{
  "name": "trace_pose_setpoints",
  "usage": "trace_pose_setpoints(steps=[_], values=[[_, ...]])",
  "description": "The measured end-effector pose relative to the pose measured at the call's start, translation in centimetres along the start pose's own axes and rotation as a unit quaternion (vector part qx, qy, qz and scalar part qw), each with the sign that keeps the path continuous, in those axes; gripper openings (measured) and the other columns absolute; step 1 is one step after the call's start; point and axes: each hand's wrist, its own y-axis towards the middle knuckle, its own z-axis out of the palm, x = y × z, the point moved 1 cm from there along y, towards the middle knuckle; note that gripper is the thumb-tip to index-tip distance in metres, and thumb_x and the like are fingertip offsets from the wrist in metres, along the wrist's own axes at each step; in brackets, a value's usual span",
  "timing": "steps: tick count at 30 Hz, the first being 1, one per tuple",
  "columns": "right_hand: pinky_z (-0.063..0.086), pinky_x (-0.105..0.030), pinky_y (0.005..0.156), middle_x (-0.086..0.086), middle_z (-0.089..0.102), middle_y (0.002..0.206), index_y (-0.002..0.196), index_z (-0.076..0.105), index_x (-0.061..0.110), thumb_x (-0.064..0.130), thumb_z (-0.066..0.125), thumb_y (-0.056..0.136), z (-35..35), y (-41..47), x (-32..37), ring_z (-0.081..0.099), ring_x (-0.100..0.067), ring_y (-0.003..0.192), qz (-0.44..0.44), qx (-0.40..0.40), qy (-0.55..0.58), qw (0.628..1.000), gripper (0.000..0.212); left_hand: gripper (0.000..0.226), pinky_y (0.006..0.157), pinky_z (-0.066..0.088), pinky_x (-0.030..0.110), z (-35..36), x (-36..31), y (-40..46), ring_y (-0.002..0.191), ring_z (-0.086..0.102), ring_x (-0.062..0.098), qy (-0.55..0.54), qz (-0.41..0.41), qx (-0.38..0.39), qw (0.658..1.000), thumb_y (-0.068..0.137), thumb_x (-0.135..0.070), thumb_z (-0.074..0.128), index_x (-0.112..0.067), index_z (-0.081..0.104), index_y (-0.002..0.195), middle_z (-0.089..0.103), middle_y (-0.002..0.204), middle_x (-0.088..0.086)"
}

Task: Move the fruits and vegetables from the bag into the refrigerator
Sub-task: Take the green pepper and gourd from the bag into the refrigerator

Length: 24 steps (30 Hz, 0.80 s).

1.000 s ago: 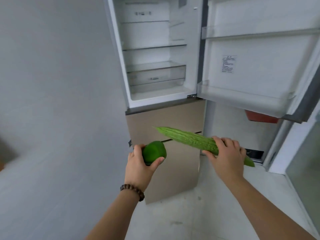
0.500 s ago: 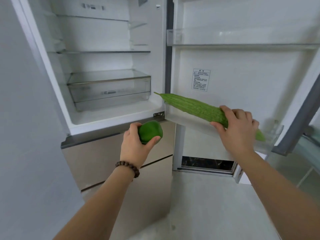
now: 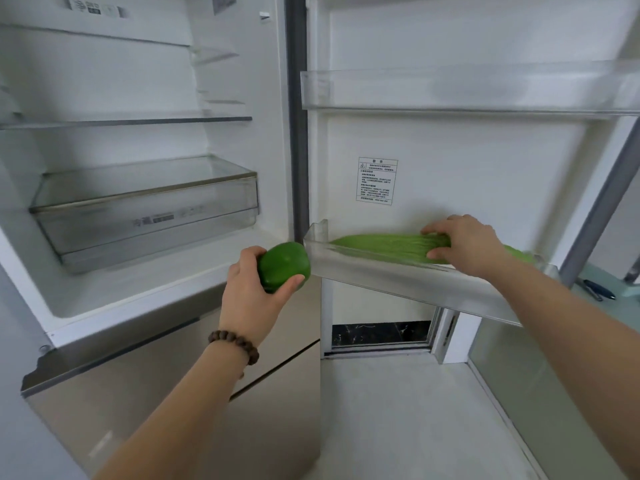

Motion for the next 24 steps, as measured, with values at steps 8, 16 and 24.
trace_pose_setpoints(steps=[8, 16, 24], values=[[0.043, -0.027, 0.083, 0.000, 0.061, 0.096, 0.108, 0.067, 0.025, 0.020, 0.079, 0.069, 1.1, 1.2, -1.1, 0.053, -0.017, 0.088, 0.050, 0.061, 0.064, 0.995, 0.041, 0.062, 0.077, 0.044, 0.027, 0.5, 1.5, 0.8, 0.092, 0.051, 0.014, -0.008, 0.011, 0.027, 1.000, 0.069, -0.048, 0.075, -0.026, 0.040, 0.116, 0.052, 0.112, 0.003], [0.043, -0.025, 0.087, -0.008, 0.065, 0.119, 0.118, 0.064, 0.020, 0.011, 0.068, 0.077, 1.1, 1.8, -1.2, 0.060, -0.023, 0.106, 0.082, 0.148, 0.058, 0.984, 0.042, 0.063, 0.079, 0.045, 0.029, 0.5, 1.8, 0.7, 0.095, 0.052, 0.016, -0.021, 0.009, 0.031, 0.999, 0.069, -0.046, 0.076, -0.026, 0.041, 0.117, 0.053, 0.112, 0.003], [0.040, -0.030, 0.092, -0.007, 0.060, 0.123, 0.127, 0.055, 0.026, 0.030, 0.069, 0.081, 1.9, 1.5, -1.5, 0.055, -0.023, 0.109, 0.070, 0.037, 0.106, 0.991, 0.048, 0.060, 0.077, 0.046, 0.027, 0.3, 1.4, 0.5, 0.094, 0.054, 0.016, -0.031, -0.006, 0.018, 0.999, 0.070, -0.040, 0.078, -0.024, 0.040, 0.113, 0.053, 0.109, 0.001]])
